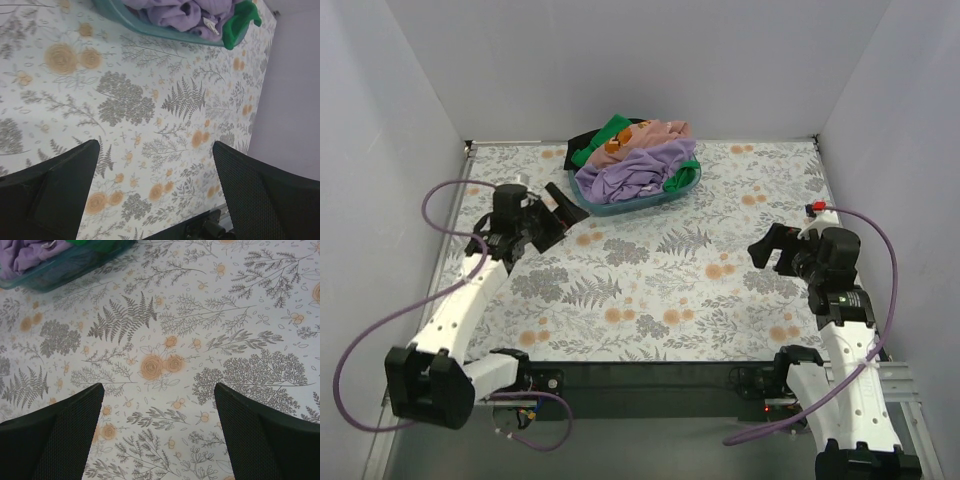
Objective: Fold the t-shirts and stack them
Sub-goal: Grab the tshirt from the pile
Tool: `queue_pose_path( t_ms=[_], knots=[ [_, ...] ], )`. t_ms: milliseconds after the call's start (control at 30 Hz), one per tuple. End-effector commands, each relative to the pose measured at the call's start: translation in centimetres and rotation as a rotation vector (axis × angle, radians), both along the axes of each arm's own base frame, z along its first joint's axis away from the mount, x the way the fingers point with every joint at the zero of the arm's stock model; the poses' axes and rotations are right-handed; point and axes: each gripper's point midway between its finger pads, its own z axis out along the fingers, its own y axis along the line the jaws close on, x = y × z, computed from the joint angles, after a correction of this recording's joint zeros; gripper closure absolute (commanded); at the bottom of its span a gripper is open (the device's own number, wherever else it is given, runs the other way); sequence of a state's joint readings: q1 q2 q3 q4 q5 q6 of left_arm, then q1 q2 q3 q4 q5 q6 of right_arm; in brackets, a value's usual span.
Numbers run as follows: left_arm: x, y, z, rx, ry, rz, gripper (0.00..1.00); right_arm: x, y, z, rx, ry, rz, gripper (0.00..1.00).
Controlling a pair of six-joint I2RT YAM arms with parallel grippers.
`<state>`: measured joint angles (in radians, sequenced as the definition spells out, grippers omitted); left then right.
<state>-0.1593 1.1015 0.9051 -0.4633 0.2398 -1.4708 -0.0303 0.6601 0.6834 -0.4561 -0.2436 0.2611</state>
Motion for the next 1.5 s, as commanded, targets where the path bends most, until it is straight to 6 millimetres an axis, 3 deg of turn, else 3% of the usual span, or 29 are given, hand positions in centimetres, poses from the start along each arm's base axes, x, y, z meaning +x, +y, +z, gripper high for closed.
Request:
queue_pose_path(
  t_ms=[0,33,67,100,133,167,233,267,300,333,367,400,433,467,533,600,633,667,700,733,767,800,833,900,933,1067,1267,1467],
  knots=[
    [3.6,-3.7,3.2,0.009,-0.092,-0.028,0.02,0.4,0.4,-0.9,0.018,-0.001,0.013,0.02],
    [4.0,-5.5,2.7,0.028,-0.082,-0.06,0.02,0.4,0.3,-1.1,0.016,0.004,0.012,0.01],
    [5.2,-6.4,0.9,0.062,-0.044,-0.073,0.02,0.5,0.3,-1.3,0.014,0.01,0.008,0.02],
    [6.5,-6.7,0.6,0.089,-0.045,-0.064,0.02,0.5,0.2,-1.5,0.01,0.015,0.007,0.02],
    [7.8,-7.7,1.8,0.093,-0.079,-0.071,0.02,0.5,0.2,-1.6,0.007,0.017,0.008,0.01],
    [9.3,-8.2,-0.4,0.13,-0.04,-0.073,0.02,0.5,0.1,-1.7,0.006,0.018,0.007,0.02],
    [10.8,-9.7,-0.9,0.156,-0.048,-0.106,0.03,0.5,0.1,-2.2,0.001,0.023,0.008,0.02],
    [12.3,-10.4,0.1,0.159,-0.078,-0.112,0.04,0.5,0.0,-2.2,-0.004,0.021,0.006,0.02],
    [13.1,-11.1,-2.0,0.189,-0.047,-0.14,0.06,0.6,-0.1,-2.3,-0.01,0.021,-0.001,0.01],
    [13.8,-11.7,-2.5,0.205,-0.048,-0.145,0.06,0.6,-0.3,-2.5,-0.016,0.022,-0.007,0.02],
    [14.9,-12.3,-1.7,0.202,-0.068,-0.144,0.06,0.6,-0.4,-2.7,-0.02,0.025,-0.013,0.02],
    [15.8,-12.0,-3.9,0.252,-0.029,-0.126,0.07,0.7,-0.6,-2.8,-0.024,0.026,-0.021,0.02],
    [16.3,-12.0,-4.4,0.267,-0.023,-0.12,0.07,0.7,-0.6,-3.0,-0.024,0.033,-0.025,0.02],
    [17.7,-11.6,-3.5,0.29,-0.045,-0.076,0.07,0.7,-0.6,-3.1,-0.025,0.039,-0.026,0.01],
    [18.7,-11.5,-6.0,0.334,-0.006,-0.067,0.07,0.7,-0.5,-3.0,-0.021,0.038,-0.019,0.02],
    [20.1,-11.5,-6.0,0.358,-0.016,-0.042,0.08,0.8,-0.6,-3.2,-0.026,0.04,-0.025,0.02],
    [20.7,-11.7,-7.6,0.38,0.003,-0.051,0.1,0.8,-0.7,-3.1,-0.028,0.039,-0.029,0.02],
    [21.1,-11.9,-7.9,0.385,0.005,-0.05,0.11,0.9,-0.8,-3.2,-0.031,0.039,-0.035,0.02],
    [21.8,-12.0,-7.3,0.387,-0.009,-0.043,0.15,0.9,-1.0,-3.4,-0.036,0.045,-0.042,0.01],
    [22.0,-12.3,-8.0,0.393,0.003,-0.051,0.21,0.9,-1.1,-3.4,-0.038,0.044,-0.049,0.02],
    [22.2,-12.3,-9.2,0.404,0.024,-0.056,0.39,0.9,-1.2,-3.5,-0.038,0.047,-0.055,0.02],
    [22.2,-12.2,-9.4,0.416,0.04,-0.052,0.51,1.0,-1.3,-3.5,-0.04,0.047,-0.061,0.02],
    [22.5,-12.2,-8.9,0.417,0.031,-0.041,0.61,0.9,-1.2,-3.5,-0.04,0.047,-0.058,0.02],
    [22.7,-11.9,-8.2,0.424,0.021,-0.021,0.96,0.9,-1.2,-3.6,-0.038,0.049,-0.059,0.02],
    [22.8,-11.6,-7.5,0.431,0.007,-0.005,1.0,0.9,-1.2,-3.5,-0.038,0.049,-0.059,0.01],
    [22.7,-11.7,-2.8,0.404,-0.073,-0.009,1.0,1.0,-1.2,-3.6,-0.036,0.052,-0.06,0.02],
    [23.3,-12.3,7.2,0.358,-0.275,-0.023,1.0,0.9,-1.1,-3.3,-0.034,0.044,-0.05,0.02],
    [21.5,-12.8,14.2,0.285,-0.394,-0.071,1.0,1.0,-1.1,-3.1,-0.036,0.036,-0.052,0.02]
  ],
)
